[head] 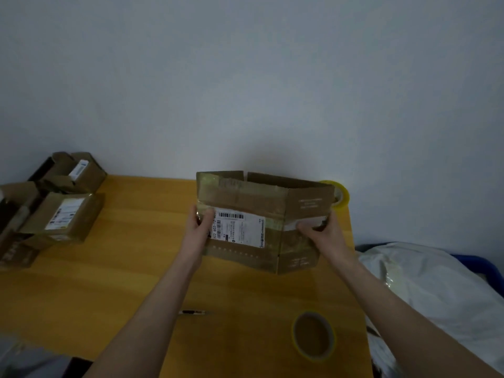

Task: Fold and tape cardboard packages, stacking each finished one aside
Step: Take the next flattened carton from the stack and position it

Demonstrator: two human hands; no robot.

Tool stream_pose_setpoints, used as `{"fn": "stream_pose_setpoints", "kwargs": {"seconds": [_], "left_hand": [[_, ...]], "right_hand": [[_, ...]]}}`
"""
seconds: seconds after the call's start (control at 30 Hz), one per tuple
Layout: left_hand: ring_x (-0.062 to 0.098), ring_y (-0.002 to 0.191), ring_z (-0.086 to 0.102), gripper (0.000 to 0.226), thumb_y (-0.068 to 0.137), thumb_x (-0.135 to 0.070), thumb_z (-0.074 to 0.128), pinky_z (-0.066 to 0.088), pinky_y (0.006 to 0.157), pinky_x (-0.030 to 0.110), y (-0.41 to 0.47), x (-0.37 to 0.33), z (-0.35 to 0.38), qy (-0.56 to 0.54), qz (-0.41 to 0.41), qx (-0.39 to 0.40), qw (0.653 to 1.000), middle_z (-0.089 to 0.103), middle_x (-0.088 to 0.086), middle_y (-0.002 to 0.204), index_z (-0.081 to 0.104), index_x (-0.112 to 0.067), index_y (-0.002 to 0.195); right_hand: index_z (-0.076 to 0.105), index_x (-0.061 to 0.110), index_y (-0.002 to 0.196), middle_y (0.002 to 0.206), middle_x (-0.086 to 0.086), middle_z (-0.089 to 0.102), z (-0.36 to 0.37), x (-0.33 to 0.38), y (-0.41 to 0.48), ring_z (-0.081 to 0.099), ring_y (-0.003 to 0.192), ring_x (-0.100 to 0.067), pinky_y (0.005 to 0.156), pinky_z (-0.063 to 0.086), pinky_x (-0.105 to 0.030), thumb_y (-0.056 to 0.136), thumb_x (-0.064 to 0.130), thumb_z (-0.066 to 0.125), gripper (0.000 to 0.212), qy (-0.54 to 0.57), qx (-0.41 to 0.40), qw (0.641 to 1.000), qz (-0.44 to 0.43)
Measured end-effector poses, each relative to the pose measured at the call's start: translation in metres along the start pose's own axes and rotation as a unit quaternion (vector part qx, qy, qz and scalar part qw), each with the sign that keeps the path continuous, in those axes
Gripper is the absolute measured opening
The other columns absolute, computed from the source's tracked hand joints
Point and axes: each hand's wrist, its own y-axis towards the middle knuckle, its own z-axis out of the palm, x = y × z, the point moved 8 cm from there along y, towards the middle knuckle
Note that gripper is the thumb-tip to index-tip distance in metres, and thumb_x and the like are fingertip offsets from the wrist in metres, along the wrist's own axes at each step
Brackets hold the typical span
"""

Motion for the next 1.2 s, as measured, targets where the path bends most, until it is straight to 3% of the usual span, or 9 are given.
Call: {"fn": "stream_pose_setpoints", "kwargs": {"seconds": [0.13,0.3,0.43,0.53,0.6,0.77,0.93,1.13,1.2], "left_hand": [[0.018,0.089,0.070,0.055,0.084,-0.024,0.065,0.057,0.068,0.029,-0.020,0.012,0.012,-0.003,-0.016,0.032,0.999,0.067,0.007,0.107,0.043,-0.017,0.135],[0.017,0.096,0.066,0.060,0.084,-0.008,0.068,0.059,0.073,0.032,-0.033,0.030,0.010,-0.016,-0.015,-0.027,0.999,0.063,0.003,0.112,0.041,-0.020,0.136],[0.018,0.109,0.061,0.058,0.082,-0.006,0.071,0.056,0.086,0.039,-0.036,0.054,0.007,0.062,-0.013,-0.040,0.997,0.058,-0.003,0.117,0.040,-0.019,0.129],[0.021,0.122,0.051,0.072,0.081,-0.013,0.074,0.047,0.098,0.041,-0.042,0.080,0.004,0.134,-0.046,-0.024,0.990,0.052,0.001,0.130,0.033,-0.017,0.140],[0.023,0.128,0.046,0.084,0.079,-0.016,0.076,0.043,0.100,0.038,-0.043,0.086,-0.005,0.177,-0.054,-0.033,0.982,0.047,0.006,0.140,0.028,-0.015,0.147],[0.016,0.131,0.040,0.102,0.073,-0.005,0.079,0.045,0.100,0.033,-0.038,0.059,-0.018,0.196,0.076,-0.043,0.977,0.035,-0.005,0.144,0.014,-0.035,0.147],[0.028,0.119,0.052,0.042,0.076,-0.010,0.078,0.053,0.091,0.045,-0.042,0.053,-0.022,0.337,0.168,-0.012,0.926,0.046,0.009,0.137,0.064,-0.023,0.113],[0.020,0.095,0.059,0.013,0.079,-0.006,0.073,0.042,0.073,0.011,-0.043,0.043,-0.018,0.393,0.219,0.062,0.891,0.049,0.005,0.137,0.061,-0.010,0.080],[0.027,0.099,0.057,0.014,0.080,-0.006,0.072,0.040,0.076,0.016,-0.045,0.043,-0.009,0.428,0.243,0.090,0.866,0.048,0.008,0.139,0.059,-0.009,0.080]], "right_hand": [[0.028,0.025,0.149,0.122,0.006,0.055,0.015,-0.007,-0.017,0.054,0.112,-0.011,0.084,0.048,-0.021,0.091,0.025,0.063,0.067,-0.062,0.117,0.991,0.009],[0.022,0.035,0.150,0.138,0.006,0.044,0.013,-0.009,-0.022,0.044,0.126,-0.012,0.098,0.045,-0.028,0.093,0.021,0.061,0.070,-0.091,0.145,0.985,-0.003],[0.015,0.031,0.152,0.150,0.007,0.035,0.014,-0.022,-0.024,0.039,0.129,-0.007,0.081,0.044,-0.004,0.089,0.003,0.063,0.084,-0.152,0.148,0.977,-0.018],[0.004,0.044,0.148,0.154,0.013,0.020,0.030,-0.036,-0.038,0.035,0.134,-0.011,0.076,0.050,-0.011,0.086,0.003,0.066,0.097,-0.214,0.203,0.955,-0.013],[-0.001,0.044,0.147,0.149,0.019,0.017,0.040,-0.035,-0.045,0.032,0.132,-0.007,0.087,0.049,-0.018,0.088,0.012,0.066,0.095,-0.253,0.201,0.946,-0.041],[-0.003,0.043,0.145,0.143,0.021,0.018,0.048,-0.026,-0.049,0.031,0.123,0.000,0.100,0.040,-0.026,0.094,0.031,0.057,0.080,-0.292,0.152,0.941,-0.075],[-0.005,0.045,0.144,0.149,0.011,0.032,0.054,-0.026,-0.062,0.046,0.128,-0.016,0.101,0.047,-0.042,0.093,0.036,0.057,0.081,-0.357,0.149,0.917,-0.095],[-0.020,0.034,0.146,0.157,0.011,0.007,0.049,-0.041,-0.079,0.057,0.111,-0.013,0.100,0.045,-0.043,0.094,0.044,0.049,0.086,-0.443,0.127,0.885,-0.067],[-0.023,0.031,0.145,0.160,0.004,0.000,0.044,-0.043,-0.076,0.059,0.104,-0.015,0.092,0.049,-0.036,0.094,0.046,0.046,0.086,-0.457,0.105,0.881,-0.066]]}}
